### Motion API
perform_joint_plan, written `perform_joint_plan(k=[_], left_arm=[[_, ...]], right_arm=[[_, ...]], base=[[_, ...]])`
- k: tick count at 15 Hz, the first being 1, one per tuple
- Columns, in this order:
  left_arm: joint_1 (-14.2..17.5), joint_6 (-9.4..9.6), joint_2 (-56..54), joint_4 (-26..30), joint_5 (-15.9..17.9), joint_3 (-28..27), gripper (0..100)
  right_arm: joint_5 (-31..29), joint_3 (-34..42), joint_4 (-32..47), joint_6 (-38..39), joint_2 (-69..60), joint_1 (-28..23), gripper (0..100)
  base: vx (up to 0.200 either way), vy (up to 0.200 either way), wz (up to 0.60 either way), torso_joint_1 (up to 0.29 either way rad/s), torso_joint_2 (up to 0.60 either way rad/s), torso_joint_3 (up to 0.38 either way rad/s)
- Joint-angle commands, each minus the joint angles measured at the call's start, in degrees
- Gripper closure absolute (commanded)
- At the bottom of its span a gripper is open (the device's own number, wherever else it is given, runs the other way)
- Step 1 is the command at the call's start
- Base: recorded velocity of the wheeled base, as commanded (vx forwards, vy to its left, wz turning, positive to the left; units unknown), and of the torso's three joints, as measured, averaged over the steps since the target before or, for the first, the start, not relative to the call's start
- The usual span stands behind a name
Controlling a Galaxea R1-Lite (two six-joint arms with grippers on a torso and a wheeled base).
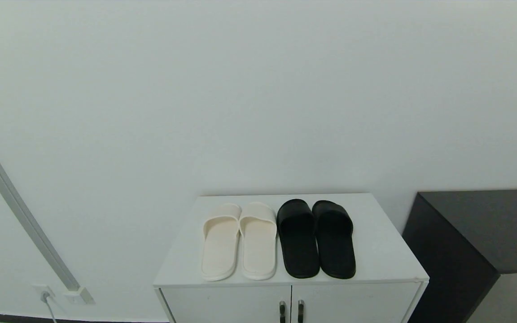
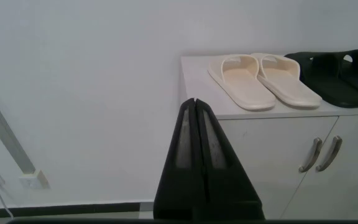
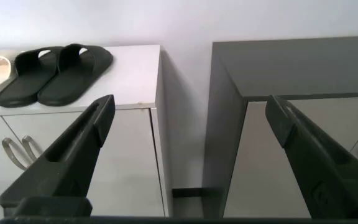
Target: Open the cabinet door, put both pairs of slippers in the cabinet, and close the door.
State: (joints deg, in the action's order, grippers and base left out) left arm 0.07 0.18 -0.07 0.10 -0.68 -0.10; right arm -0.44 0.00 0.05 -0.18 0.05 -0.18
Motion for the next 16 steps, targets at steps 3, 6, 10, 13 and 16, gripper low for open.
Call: perform_joint_plan(k=[3, 6, 10, 13, 16], left_arm=[[0.0, 0.08, 0.1, 0.1, 0.1, 0.0, 100], [0.0, 0.08, 0.1, 0.0, 0.1, 0.0, 100], [-0.1, -0.01, 0.1, 0.1, 0.4, 0.0, 100], [0.0, -0.01, 0.1, 0.1, 0.4, 0.0, 100], [0.0, 0.08, 0.1, 0.1, 0.4, 0.0, 100]], right_arm=[[0.1, -1.8, -2.1, 1.4, 0.1, 0.0, 0], [3.2, -15.5, 7.0, 5.6, 13.7, 2.8, 0], [14.2, -14.1, 5.3, 3.6, 27.8, 3.6, 0], [14.9, -16.3, -4.4, 2.6, 42.8, 7.7, 0], [13.2, -21.3, -10.7, 8.4, 55.8, 16.3, 0]], base=[[0.000, 0.000, 0.00, 0.000, 0.00, 0.000], [0.000, 0.000, 0.00, 0.000, 0.00, 0.000], [0.000, 0.000, 0.00, 0.000, 0.00, 0.000], [0.000, 0.000, 0.00, 0.000, 0.00, 0.000], [0.000, 0.000, 0.00, 0.000, 0.00, 0.000]])
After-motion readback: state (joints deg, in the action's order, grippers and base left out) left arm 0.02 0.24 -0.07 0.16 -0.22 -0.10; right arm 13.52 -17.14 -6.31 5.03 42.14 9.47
